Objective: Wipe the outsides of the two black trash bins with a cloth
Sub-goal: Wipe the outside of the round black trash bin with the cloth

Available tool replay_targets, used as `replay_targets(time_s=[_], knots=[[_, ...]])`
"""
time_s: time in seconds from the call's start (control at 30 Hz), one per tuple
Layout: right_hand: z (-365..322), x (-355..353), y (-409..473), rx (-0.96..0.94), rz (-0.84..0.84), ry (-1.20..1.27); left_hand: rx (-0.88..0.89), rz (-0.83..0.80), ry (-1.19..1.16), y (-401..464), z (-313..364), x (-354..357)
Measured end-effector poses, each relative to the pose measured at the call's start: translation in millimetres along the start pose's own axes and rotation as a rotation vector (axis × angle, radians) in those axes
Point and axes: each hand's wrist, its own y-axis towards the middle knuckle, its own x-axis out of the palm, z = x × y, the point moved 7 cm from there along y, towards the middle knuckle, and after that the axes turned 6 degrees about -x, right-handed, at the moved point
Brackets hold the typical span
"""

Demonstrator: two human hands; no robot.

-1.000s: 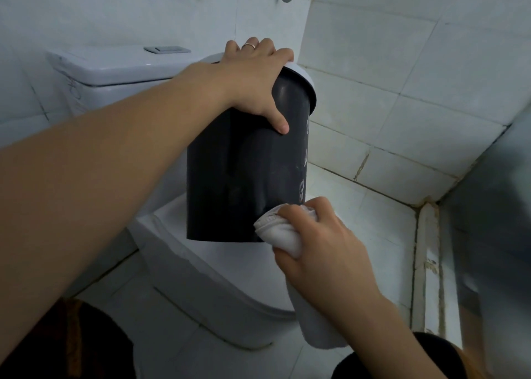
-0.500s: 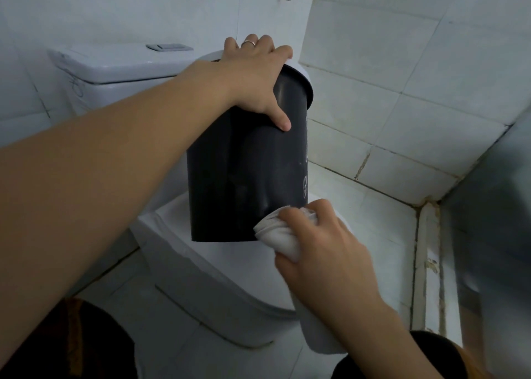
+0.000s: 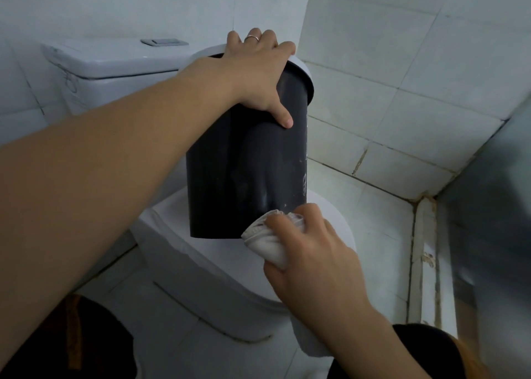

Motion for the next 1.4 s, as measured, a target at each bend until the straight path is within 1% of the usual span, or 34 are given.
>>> replay_targets(time_s=[0.2,0.27,0.37,0.43,0.6,0.67,0.77,1.0,1.07,1.2,1.27,1.4], knots=[[30.8,-2.8,1.1,0.127,0.009,-0.035,-0.017,-0.003,0.008,-0.2,-3.1,-0.3],[22.7,-4.4,1.0,0.1,0.019,-0.035,-0.021,-0.006,0.005,0.9,-3.0,0.4],[-0.1,-1.4,0.3,0.008,0.0,0.003,-0.019,-0.01,0.005,2.3,-2.9,1.3],[-3.1,0.5,1.6,-0.002,-0.015,0.027,-0.013,-0.01,-0.002,2.7,-2.6,1.4],[36.8,-3.3,9.2,0.142,0.014,0.019,-0.013,-0.002,-0.012,0.2,-6.4,1.2],[46.4,-4.2,16.1,0.168,0.029,0.017,-0.008,0.002,-0.011,0.1,-5.6,1.1],[43.8,-6.4,24.5,0.151,0.048,0.05,-0.004,0.006,-0.01,1.3,-3.7,0.9],[28.7,-1.5,4.3,0.076,-0.014,0.054,-0.016,-0.001,-0.034,0.6,-9.7,1.6],[32.6,-1.7,7.2,0.08,-0.024,0.064,-0.02,-0.002,-0.037,-0.3,-10.3,1.6],[43.0,-5.3,27.4,0.124,0.028,0.12,-0.008,0.005,-0.058,-0.8,-7.2,-0.3],[44.6,-4.1,31.7,0.133,0.028,0.144,-0.008,0.009,-0.063,-1.7,-6.7,-2.0],[41.2,0.5,21.0,0.087,-0.047,0.197,-0.035,0.003,-0.107,-4.5,-10.6,-3.7]])
